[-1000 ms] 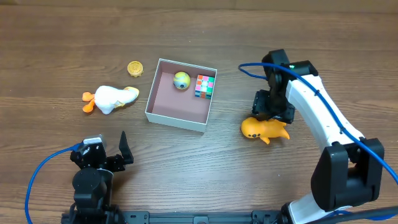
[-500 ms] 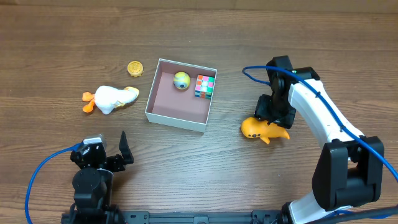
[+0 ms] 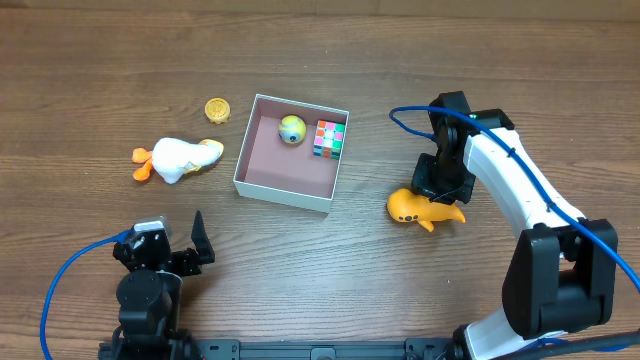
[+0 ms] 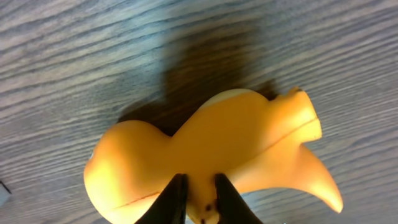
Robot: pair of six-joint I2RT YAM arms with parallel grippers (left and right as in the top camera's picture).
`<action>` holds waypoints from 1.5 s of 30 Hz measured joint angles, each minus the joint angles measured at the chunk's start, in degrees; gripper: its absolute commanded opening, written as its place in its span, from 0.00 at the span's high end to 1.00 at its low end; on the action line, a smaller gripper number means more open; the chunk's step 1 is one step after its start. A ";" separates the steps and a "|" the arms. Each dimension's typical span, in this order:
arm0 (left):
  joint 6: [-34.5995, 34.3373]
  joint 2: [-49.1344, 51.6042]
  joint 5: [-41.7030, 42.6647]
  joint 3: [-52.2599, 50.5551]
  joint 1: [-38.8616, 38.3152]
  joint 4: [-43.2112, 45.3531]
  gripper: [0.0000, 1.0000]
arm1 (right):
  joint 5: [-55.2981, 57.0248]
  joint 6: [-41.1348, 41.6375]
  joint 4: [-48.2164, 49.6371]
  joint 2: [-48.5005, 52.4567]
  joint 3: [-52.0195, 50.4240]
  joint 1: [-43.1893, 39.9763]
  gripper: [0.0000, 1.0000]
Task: Pack container
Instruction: 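Move the right gripper down onto the orange rubber duck and grasp it, then lift the orange duck and carry it over the box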
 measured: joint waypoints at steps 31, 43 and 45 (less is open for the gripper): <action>0.02 0.02 0.00 0.00 0.00 0.00 0.00 | 1.49 -6.23 -9.55 0.20 25.49 1.99 0.92; 0.00 0.02 0.00 0.00 0.00 0.02 0.00 | 2.01 4.92 -5.44 0.20 33.18 18.91 0.96; 0.00 0.02 0.00 0.00 0.00 0.02 0.00 | 2.29 8.26 -4.24 0.20 33.18 20.26 0.96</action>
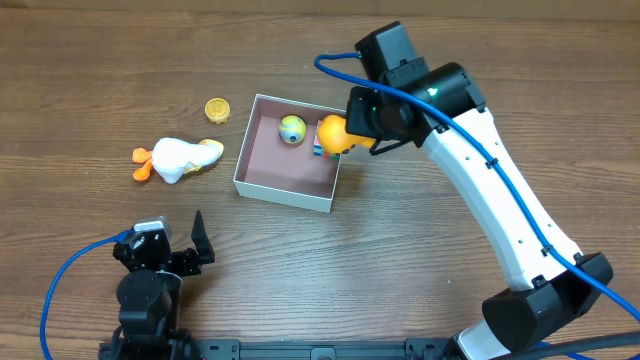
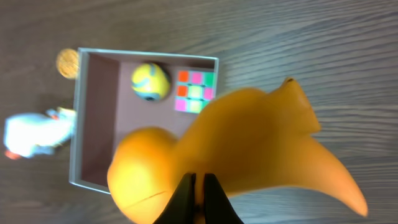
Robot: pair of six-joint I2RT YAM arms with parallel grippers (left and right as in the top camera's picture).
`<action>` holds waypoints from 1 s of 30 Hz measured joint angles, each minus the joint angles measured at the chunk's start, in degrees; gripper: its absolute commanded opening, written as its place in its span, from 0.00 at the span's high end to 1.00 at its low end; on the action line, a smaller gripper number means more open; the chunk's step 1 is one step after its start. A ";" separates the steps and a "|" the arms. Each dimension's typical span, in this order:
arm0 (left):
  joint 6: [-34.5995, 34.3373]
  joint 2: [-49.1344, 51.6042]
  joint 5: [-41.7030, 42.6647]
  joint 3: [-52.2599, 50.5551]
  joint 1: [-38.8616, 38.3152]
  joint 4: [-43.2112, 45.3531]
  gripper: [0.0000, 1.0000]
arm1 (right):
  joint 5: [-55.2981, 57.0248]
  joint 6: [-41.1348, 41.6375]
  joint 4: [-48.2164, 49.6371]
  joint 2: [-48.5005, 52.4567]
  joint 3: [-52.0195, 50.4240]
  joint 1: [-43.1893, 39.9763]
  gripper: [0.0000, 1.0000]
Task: Pack container
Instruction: 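Lift the orange duck and carry it over the box, then lower the orange duck into the box front and open the right gripper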
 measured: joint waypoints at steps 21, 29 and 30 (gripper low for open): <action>0.00 0.00 0.00 0.00 0.00 0.00 0.00 | 0.52 23.26 6.91 7.85 0.00 9.46 0.95; 0.00 0.00 0.00 0.00 0.00 0.00 0.00 | -2.91 25.81 8.92 17.35 0.02 9.79 0.95; 0.00 0.00 0.00 0.00 0.00 0.00 0.00 | -3.69 26.01 9.05 18.75 0.02 9.81 0.95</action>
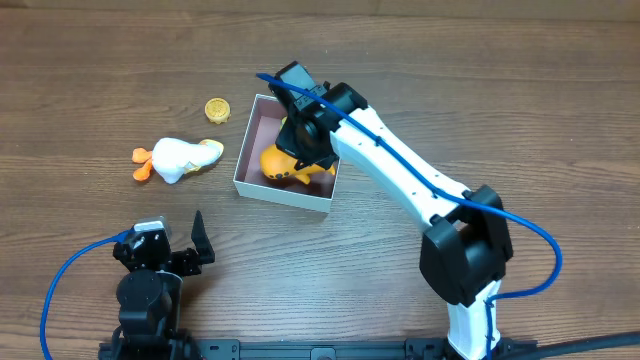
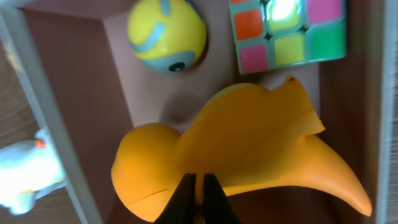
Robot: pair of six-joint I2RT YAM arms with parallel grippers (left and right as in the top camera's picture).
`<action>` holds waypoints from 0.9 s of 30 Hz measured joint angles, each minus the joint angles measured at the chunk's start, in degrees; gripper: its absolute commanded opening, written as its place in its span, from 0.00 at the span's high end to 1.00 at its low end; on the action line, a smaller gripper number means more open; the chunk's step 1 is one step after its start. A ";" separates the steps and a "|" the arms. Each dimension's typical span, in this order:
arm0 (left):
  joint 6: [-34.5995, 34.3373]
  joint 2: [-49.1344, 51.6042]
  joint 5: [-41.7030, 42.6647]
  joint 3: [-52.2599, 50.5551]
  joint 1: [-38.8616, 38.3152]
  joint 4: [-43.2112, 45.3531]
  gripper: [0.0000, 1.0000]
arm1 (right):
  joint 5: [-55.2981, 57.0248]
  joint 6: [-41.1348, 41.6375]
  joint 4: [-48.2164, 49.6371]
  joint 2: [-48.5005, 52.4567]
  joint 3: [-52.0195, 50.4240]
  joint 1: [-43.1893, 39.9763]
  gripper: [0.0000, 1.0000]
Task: Pack container
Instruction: 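Lower the orange duck into the box front and open the right gripper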
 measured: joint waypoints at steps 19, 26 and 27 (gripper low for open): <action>0.00 0.00 0.00 0.00 0.00 0.00 0.00 | -2.25 5.60 -3.69 0.87 0.00 0.00 0.94; 0.00 -0.02 0.00 0.00 0.00 0.00 0.00 | -3.02 7.08 -2.40 0.87 -1.25 0.00 0.93; 0.00 0.00 0.00 0.00 0.00 0.00 0.00 | -3.23 7.17 -2.10 0.87 -1.81 0.00 0.93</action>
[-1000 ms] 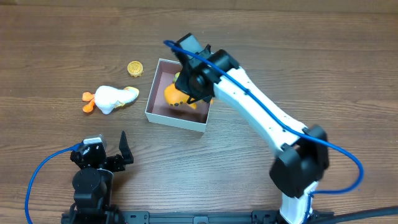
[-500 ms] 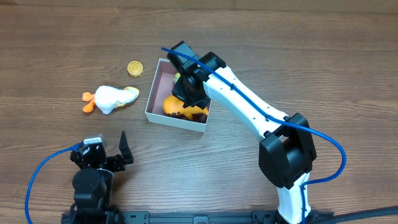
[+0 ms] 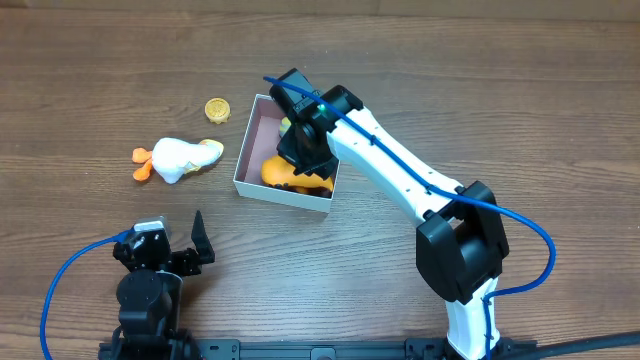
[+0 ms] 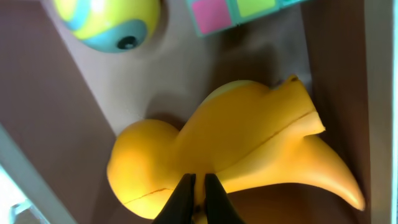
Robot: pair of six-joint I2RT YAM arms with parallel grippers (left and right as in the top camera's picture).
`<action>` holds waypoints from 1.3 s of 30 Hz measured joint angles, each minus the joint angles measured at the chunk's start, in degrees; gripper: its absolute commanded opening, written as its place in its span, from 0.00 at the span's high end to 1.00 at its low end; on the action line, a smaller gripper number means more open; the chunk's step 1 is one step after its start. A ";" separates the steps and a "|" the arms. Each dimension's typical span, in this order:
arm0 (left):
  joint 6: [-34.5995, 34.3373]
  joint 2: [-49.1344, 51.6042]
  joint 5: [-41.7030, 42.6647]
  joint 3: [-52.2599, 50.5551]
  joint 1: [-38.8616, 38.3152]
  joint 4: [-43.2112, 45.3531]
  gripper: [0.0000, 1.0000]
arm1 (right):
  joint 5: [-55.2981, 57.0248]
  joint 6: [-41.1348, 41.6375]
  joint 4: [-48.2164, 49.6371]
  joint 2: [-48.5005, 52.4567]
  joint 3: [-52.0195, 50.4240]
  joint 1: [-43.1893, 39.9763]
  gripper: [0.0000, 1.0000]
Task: Pack container
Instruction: 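Lower the orange duck into the box front and open the right gripper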
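The white box [image 3: 250, 150] with a brown floor stands mid-table. My right gripper [image 4: 198, 196] is shut on the orange duck toy [image 4: 230, 149], which sits low inside the box by its near right wall. The yellow ball [image 4: 106, 22] and the coloured cube [image 4: 239, 9] lie at the far side of the box floor. In the overhead view the duck [image 3: 280, 172] shows under my right gripper [image 3: 305, 150]. A white plush duck [image 3: 180, 158] and a gold coin [image 3: 217, 109] lie left of the box. My left gripper [image 3: 165, 255] rests near the front edge, its fingers spread with nothing between them.
The white right arm [image 3: 400, 190] reaches from the front right across the table to the box. Blue cables [image 3: 60, 290] run beside both arms.
My right gripper has gone lower in the box with the orange duck, which now sits near the floor. The ball and cube have slid toward the top of the wrist view.
My right gripper was closing on the orange duck on the table right of the box. Then it held the duck in the air by the box's right edge. After that the duck was inside the box, and now it is lower still.
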 measured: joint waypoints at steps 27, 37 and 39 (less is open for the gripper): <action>0.00 0.00 0.00 0.00 0.00 0.00 0.00 | -0.35 -6.54 6.51 0.00 -1.99 0.00 0.45; 0.00 -0.02 0.00 0.00 0.00 0.00 0.00 | 3.69 -5.95 3.76 0.00 -1.99 0.00 0.42; 0.00 0.00 0.00 0.00 0.00 0.00 0.00 | 4.72 -8.41 7.58 0.00 -1.99 0.00 0.42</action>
